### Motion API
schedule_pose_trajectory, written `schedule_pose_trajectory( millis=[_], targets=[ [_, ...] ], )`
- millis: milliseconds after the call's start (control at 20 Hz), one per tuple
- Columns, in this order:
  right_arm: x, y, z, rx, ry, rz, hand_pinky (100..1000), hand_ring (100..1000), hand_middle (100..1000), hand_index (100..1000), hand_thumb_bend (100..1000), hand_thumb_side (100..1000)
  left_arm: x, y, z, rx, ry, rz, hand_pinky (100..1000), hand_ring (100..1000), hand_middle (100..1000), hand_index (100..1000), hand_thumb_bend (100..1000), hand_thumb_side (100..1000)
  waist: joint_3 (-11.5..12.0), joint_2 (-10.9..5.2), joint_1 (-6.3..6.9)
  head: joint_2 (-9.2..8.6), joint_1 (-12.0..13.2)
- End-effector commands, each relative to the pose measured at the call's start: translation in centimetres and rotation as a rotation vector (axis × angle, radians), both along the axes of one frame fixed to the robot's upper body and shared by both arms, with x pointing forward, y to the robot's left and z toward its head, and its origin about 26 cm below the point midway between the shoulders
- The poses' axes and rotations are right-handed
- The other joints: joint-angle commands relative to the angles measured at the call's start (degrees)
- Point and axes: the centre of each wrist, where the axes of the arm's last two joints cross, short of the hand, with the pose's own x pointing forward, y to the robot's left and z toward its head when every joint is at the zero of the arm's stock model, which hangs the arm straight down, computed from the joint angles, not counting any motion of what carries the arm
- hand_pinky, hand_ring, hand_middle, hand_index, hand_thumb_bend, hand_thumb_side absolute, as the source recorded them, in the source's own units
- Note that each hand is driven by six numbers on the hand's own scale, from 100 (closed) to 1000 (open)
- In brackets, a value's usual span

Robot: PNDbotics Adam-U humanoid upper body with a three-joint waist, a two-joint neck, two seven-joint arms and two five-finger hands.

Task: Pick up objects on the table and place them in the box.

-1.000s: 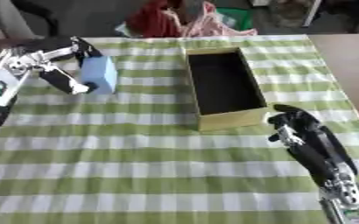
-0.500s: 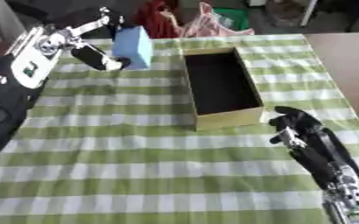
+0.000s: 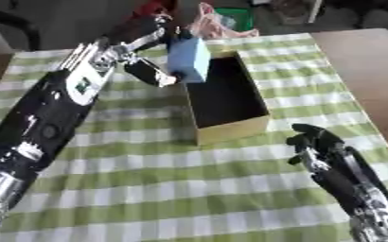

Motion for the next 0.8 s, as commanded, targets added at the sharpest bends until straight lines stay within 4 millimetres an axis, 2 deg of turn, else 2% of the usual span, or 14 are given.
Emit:
schedule_pose_trajectory(
  millis=[50, 200, 350, 400, 450, 600, 750, 800],
  targets=[
    [0.2, 0.4, 1.0, -0.001, -0.031, 0.027, 572, 797, 616, 834, 100, 535, 0.0, -0.9, 0.0, 0.008, -0.038, -0.027, 716, 593, 568, 780, 100, 208, -0.6, -0.52, -0.08, -1.23, 0.5],
    [0.3, 0.6, 1.2, 0.001, -0.036, 0.039, 572, 797, 616, 834, 100, 535, 0.1, -1.3, -1.1, 0.030, -0.043, -0.043, 732, 657, 672, 821, 100, 206, -1.7, -0.13, 0.18, -1.46, 0.7],
    [0.3, 0.6, 1.1, 0.000, -0.033, 0.038, 572, 797, 616, 834, 100, 536, 0.1, -1.5, -1.6, 0.053, -0.046, -0.061, 764, 734, 770, 862, 251, 207, -1.9, 0.03, 0.34, -1.44, 0.7],
    [0.3, 0.6, 1.1, 0.000, -0.033, 0.037, 572, 797, 616, 834, 100, 536, 0.0, -1.5, -1.7, 0.059, -0.049, -0.066, 775, 749, 790, 872, 284, 234, -1.9, 0.03, 0.38, -1.40, 0.7],
    [0.3, 0.6, 1.1, 0.000, -0.033, 0.036, 572, 797, 616, 834, 100, 536, 0.0, -1.5, -1.6, 0.063, -0.054, -0.068, 780, 755, 802, 877, 299, 272, -1.8, 0.02, 0.40, -1.37, 0.7],
    [0.3, 0.6, 1.0, 0.001, -0.031, 0.034, 572, 797, 616, 834, 100, 537, 0.0, -1.4, -1.7, 0.067, -0.053, -0.070, 832, 813, 871, 915, 351, 492, -1.6, -0.05, 0.38, -1.34, 0.6],
    [0.3, 0.5, 0.9, 0.001, -0.028, 0.032, 572, 797, 616, 834, 100, 536, 0.0, -1.4, -1.6, 0.055, -0.046, -0.081, 858, 837, 902, 932, 398, 632, -1.4, -0.19, 0.30, -1.29, 0.6],
    [0.3, 0.5, 0.9, 0.001, -0.028, 0.032, 572, 797, 616, 834, 100, 536, -0.1, -1.4, -1.4, 0.051, -0.045, -0.087, 863, 841, 907, 934, 404, 653, -1.3, -0.25, 0.26, -1.28, 0.6]
  ],
)
